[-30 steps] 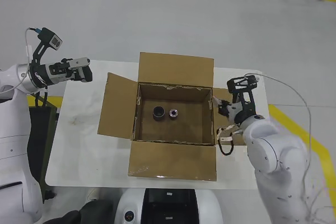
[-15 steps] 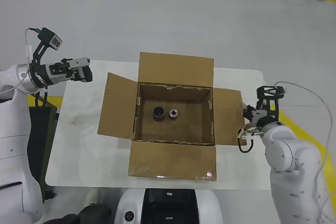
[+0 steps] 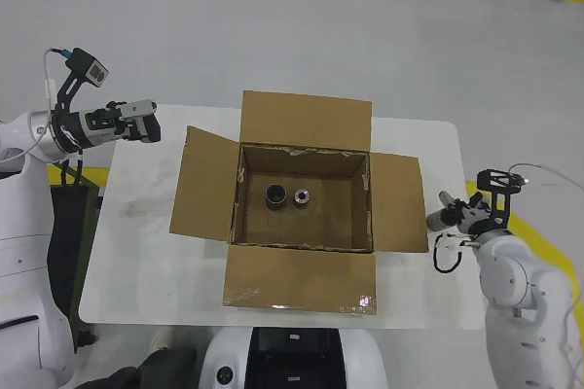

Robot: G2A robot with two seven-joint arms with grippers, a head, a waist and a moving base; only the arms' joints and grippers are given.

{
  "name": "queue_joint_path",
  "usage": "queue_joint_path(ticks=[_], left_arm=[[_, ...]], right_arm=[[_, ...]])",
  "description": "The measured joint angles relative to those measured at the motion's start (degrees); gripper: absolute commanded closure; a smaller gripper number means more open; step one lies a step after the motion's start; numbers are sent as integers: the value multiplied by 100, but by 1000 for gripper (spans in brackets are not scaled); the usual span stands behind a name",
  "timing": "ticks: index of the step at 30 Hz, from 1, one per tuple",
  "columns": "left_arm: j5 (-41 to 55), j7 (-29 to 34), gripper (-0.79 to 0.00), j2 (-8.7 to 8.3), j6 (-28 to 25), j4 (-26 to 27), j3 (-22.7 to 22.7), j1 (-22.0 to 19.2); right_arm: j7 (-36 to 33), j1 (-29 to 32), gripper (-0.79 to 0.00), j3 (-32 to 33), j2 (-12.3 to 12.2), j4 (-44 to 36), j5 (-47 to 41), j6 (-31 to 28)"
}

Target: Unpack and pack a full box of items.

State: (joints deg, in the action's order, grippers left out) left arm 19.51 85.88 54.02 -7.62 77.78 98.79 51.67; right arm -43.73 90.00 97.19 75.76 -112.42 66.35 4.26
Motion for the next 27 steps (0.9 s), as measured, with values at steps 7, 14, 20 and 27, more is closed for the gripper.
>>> queue_joint_path(ticks=[7,14,20,27], left_arm=[[0,0,-785,0,0,0,0,0],[0,0,-785,0,0,0,0,0],[0,0,-785,0,0,0,0,0],[0,0,-785,0,0,0,0,0]], right_arm=[[-72,15,-591,77,-21,352,-26,104],[-138,-2,-613,101,-41,601,-128,125],[-162,-142,-600,-26,-50,876,-185,117],[-267,-427,-591,-199,-59,1339,-145,198]])
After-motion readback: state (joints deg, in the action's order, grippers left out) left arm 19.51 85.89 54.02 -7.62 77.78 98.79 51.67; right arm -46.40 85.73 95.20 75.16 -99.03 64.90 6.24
